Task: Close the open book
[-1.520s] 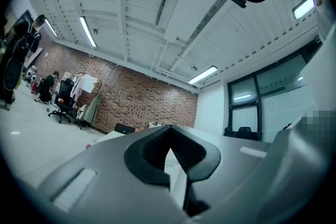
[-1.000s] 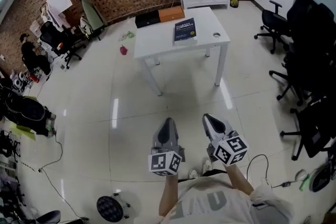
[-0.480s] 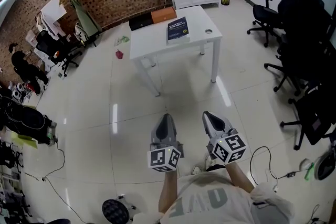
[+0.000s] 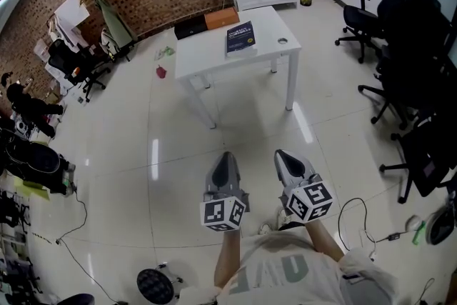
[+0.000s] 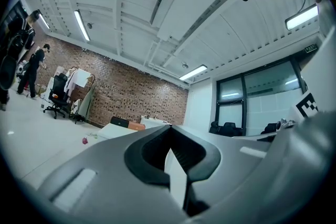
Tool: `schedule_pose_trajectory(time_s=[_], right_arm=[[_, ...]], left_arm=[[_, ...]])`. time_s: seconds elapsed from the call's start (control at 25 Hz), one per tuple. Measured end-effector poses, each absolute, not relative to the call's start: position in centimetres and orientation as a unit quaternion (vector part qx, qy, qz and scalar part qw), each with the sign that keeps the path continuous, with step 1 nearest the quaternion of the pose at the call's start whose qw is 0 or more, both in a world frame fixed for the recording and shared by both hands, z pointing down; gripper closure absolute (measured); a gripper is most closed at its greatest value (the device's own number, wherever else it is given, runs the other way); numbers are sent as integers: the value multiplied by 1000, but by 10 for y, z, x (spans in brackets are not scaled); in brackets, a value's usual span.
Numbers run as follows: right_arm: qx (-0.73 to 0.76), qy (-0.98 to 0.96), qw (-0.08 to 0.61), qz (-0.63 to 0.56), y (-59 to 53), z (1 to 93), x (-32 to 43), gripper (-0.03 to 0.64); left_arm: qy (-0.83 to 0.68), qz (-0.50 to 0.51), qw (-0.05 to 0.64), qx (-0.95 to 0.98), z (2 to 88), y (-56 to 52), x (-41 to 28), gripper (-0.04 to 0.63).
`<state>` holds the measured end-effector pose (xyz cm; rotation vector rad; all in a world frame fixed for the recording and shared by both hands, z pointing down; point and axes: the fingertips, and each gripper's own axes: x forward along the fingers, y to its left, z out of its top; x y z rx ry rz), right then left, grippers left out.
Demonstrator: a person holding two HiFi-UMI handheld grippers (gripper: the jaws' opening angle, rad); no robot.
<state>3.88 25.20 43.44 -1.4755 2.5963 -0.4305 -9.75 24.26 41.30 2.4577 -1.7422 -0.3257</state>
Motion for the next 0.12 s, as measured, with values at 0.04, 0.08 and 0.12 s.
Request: schedule_pose_trajectory(time_s=[0.04,0.08,0.12], right_arm=[[-488,859,63,-140,251,433,39,614],[-488,860,63,-138,249,432,39,614],[-487,860,64,-135,248,431,40,614]], left_arm=[[-574,-107,54,810,413,241,-97,578],[-573,-107,53,810,412,240,-96,578],[-573,-108,51,811,412,239,-95,578]])
